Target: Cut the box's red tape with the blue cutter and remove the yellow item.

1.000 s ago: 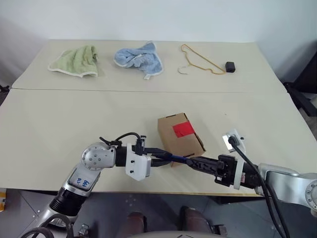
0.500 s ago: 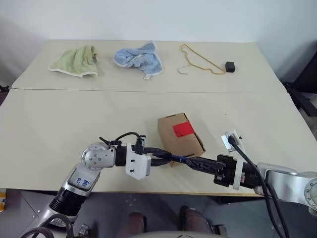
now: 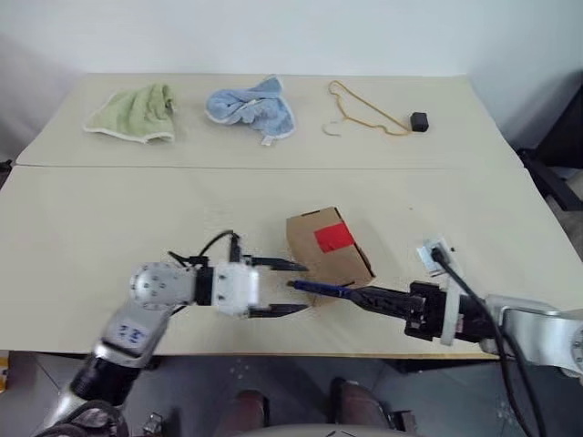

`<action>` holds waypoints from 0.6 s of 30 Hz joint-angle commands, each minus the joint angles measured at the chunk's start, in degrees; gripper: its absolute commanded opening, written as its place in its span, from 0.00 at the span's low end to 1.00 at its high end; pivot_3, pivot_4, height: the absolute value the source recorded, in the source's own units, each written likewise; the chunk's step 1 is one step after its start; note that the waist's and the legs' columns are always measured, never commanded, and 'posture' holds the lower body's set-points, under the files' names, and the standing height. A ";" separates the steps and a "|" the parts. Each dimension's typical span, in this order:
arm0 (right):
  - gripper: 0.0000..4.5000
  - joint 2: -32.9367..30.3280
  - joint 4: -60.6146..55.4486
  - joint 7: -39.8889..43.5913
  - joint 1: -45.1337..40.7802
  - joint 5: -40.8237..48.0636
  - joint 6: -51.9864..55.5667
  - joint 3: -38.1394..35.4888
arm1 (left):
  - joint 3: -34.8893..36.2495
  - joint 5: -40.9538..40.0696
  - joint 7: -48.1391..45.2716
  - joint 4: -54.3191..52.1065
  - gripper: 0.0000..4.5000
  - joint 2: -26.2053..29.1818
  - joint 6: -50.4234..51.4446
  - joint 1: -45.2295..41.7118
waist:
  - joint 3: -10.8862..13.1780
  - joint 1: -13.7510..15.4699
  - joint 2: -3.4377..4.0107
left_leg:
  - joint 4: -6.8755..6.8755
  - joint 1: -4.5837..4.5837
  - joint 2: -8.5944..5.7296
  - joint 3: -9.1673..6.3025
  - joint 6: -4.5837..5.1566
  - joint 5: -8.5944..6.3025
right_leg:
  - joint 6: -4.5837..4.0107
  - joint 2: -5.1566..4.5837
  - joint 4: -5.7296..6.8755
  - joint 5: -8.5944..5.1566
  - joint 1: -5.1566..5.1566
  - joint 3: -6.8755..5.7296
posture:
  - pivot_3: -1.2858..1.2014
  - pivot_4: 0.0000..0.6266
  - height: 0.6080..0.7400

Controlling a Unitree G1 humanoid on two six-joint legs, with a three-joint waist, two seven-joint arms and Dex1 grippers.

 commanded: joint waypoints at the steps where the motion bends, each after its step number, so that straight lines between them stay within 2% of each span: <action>1: 0.03 -1.27 -2.51 6.86 2.91 1.35 0.54 -9.36 | 10.14 -12.76 -2.36 1.13 0.59 6.57 14.50 1.76 | 0.01 0.06 0.02 | 0.00 0.01 0.00 -0.01 0.00 0.00 | -0.01 0.01 0.02 0.00 0.01 -0.01 | 0.52 0.24 1.00; 3: 0.03 -1.87 -2.40 9.29 5.09 1.35 0.77 -14.33 | 14.02 -15.84 -2.12 5.15 0.59 7.54 18.29 1.43 | 0.02 0.24 0.03 | 0.00 0.01 0.00 0.00 0.02 -0.01 | -0.01 0.01 0.02 0.00 0.01 -0.01 | 0.52 0.24 1.00; 6: 0.03 -4.31 -0.42 9.62 8.41 1.34 2.99 -21.83 | 15.68 -16.13 -1.72 10.44 0.59 5.69 20.09 0.22 | 0.02 0.55 0.03 | 0.01 0.03 -0.05 -0.02 0.07 -0.03 | -0.01 0.00 -0.01 0.00 0.08 -0.01 | 0.52 0.24 1.00; 10: 0.03 -9.48 2.59 11.78 10.08 -4.26 8.07 -30.25 | 11.89 -14.74 -1.93 10.52 0.41 2.26 22.53 -2.15 | 0.05 0.53 -0.02 | 0.00 0.00 -0.08 0.02 0.10 -0.06 | -0.01 -0.02 -0.02 0.00 0.05 0.00 | 0.52 0.24 1.00; 13: 0.03 -16.97 6.31 8.93 6.08 -2.59 9.47 -30.46 | 7.42 -12.10 -0.29 12.35 0.20 -3.50 22.43 -7.74 | 0.06 0.57 0.00 | 0.01 -0.01 -0.11 0.04 0.08 -0.05 | 0.01 -0.04 -0.02 0.00 0.04 0.02 | 0.52 0.24 1.00; 16: 0.03 -24.56 9.15 6.46 2.36 -1.39 10.63 -26.88 | 3.68 -7.95 0.63 15.91 0.01 -8.36 20.22 -12.40 | 0.05 0.28 0.00 | 0.01 0.00 -0.04 0.04 0.02 -0.01 | 0.00 -0.01 -0.01 0.00 0.04 -0.01 | 0.52 0.24 1.00; 18: 0.03 -28.49 10.12 5.82 -0.89 -0.03 9.27 -22.69 | 1.68 -5.00 1.37 18.65 0.00 -11.21 18.30 -15.08 | 0.06 -0.02 -0.01 | 0.00 -0.01 -0.04 0.07 0.03 -0.02 | 0.00 0.00 -0.03 0.00 0.01 -0.01 | 0.52 0.24 1.00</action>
